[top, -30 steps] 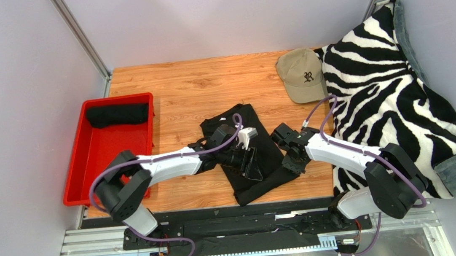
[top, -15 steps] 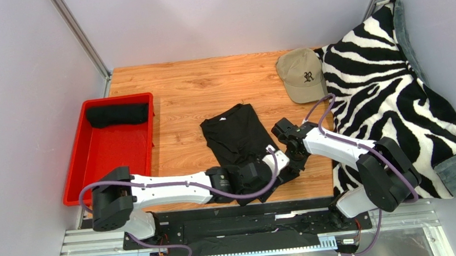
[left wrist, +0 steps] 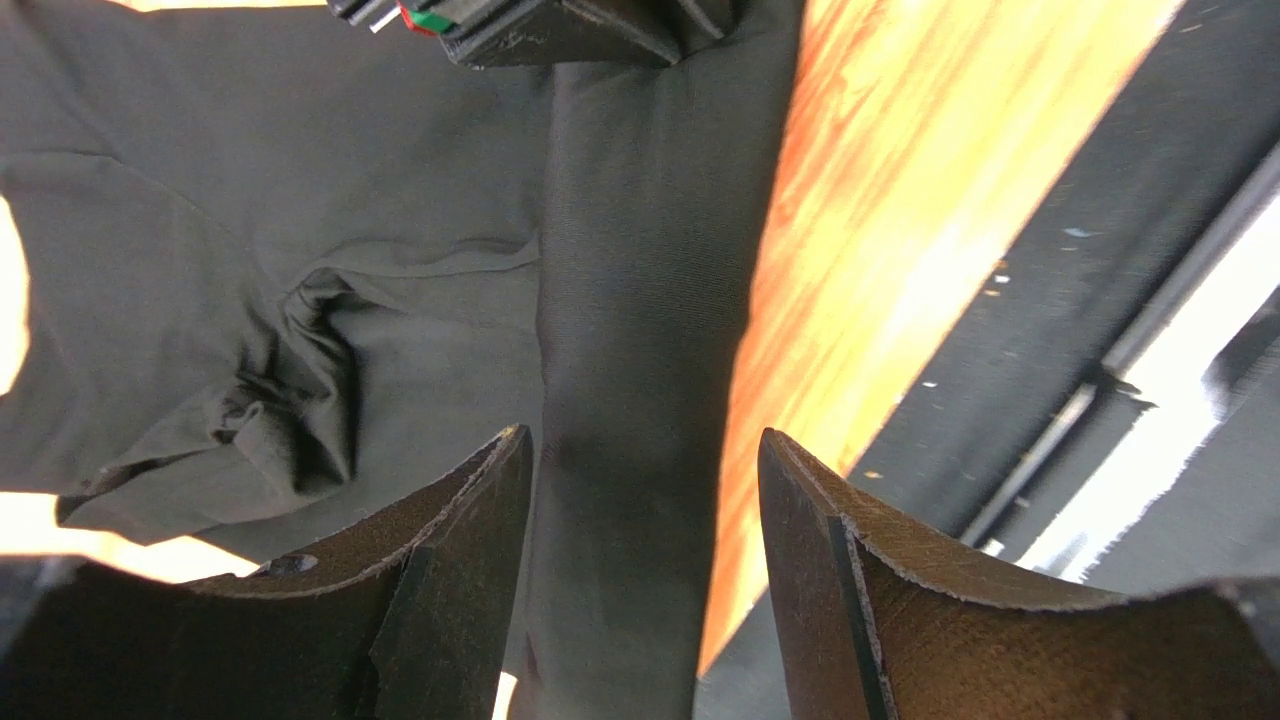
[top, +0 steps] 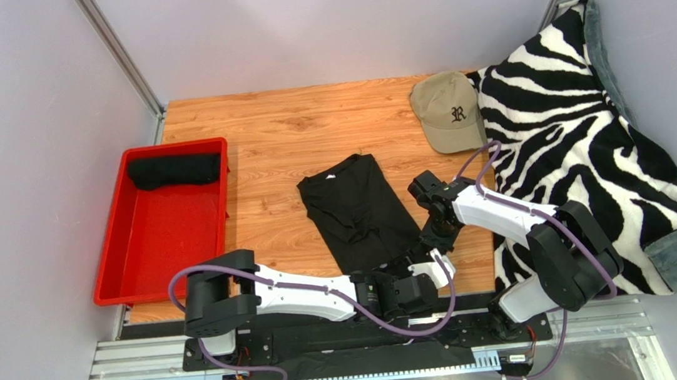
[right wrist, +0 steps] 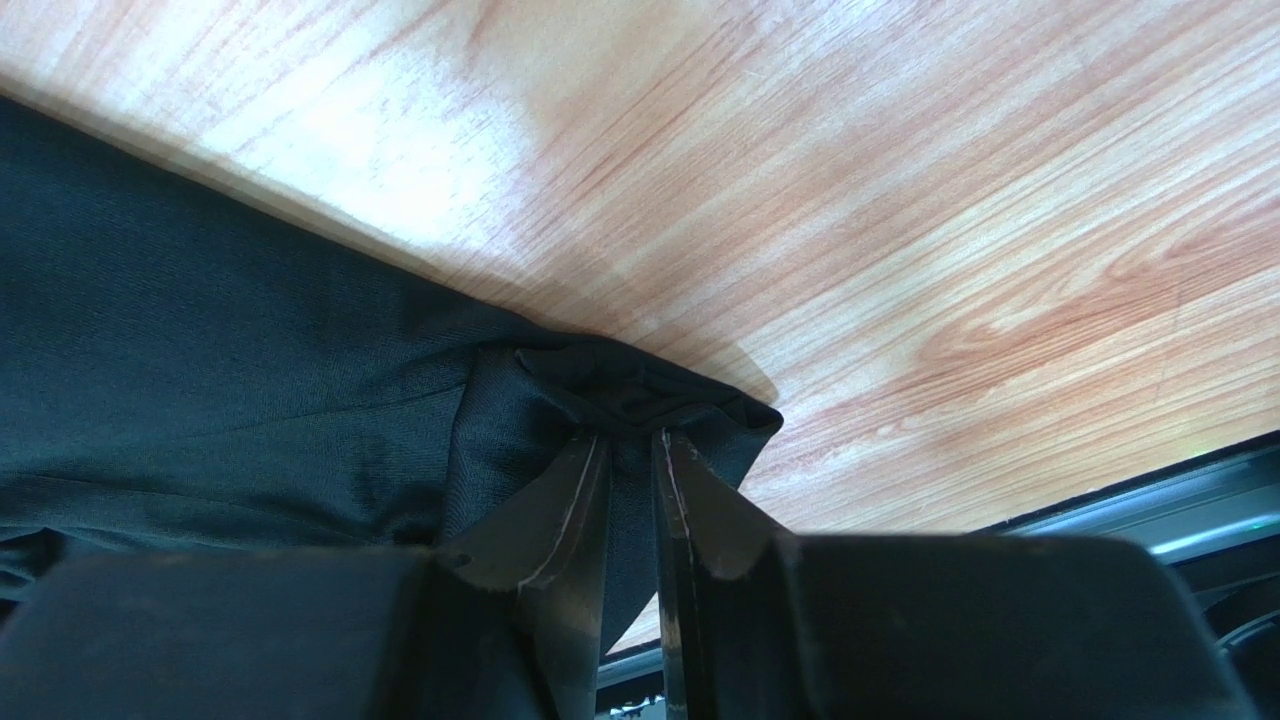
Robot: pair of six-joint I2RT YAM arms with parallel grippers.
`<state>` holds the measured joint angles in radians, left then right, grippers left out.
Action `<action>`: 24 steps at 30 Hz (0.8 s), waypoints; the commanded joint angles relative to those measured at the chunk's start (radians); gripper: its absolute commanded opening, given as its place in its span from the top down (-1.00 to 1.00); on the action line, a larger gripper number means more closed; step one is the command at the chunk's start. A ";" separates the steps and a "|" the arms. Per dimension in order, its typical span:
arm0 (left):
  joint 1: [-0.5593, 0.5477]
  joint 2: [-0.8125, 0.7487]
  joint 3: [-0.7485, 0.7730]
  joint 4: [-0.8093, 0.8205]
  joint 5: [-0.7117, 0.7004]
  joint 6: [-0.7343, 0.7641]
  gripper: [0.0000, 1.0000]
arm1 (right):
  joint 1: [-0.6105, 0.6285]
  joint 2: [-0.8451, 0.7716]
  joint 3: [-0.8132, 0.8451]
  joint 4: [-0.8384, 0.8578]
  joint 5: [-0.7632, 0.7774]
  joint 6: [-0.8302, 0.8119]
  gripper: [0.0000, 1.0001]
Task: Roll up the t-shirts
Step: Roll the T-shirt to the center of the board.
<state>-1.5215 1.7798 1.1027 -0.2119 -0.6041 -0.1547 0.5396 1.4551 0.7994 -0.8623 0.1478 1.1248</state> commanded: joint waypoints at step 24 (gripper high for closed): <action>0.182 -0.091 -0.127 0.140 0.429 -0.118 1.00 | -0.012 -0.194 0.063 -0.020 0.064 -0.068 -0.05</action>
<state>-1.4216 1.7664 1.0225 -0.1108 -0.3916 -0.1795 0.5266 1.3617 0.8074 -0.8738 0.1524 1.0733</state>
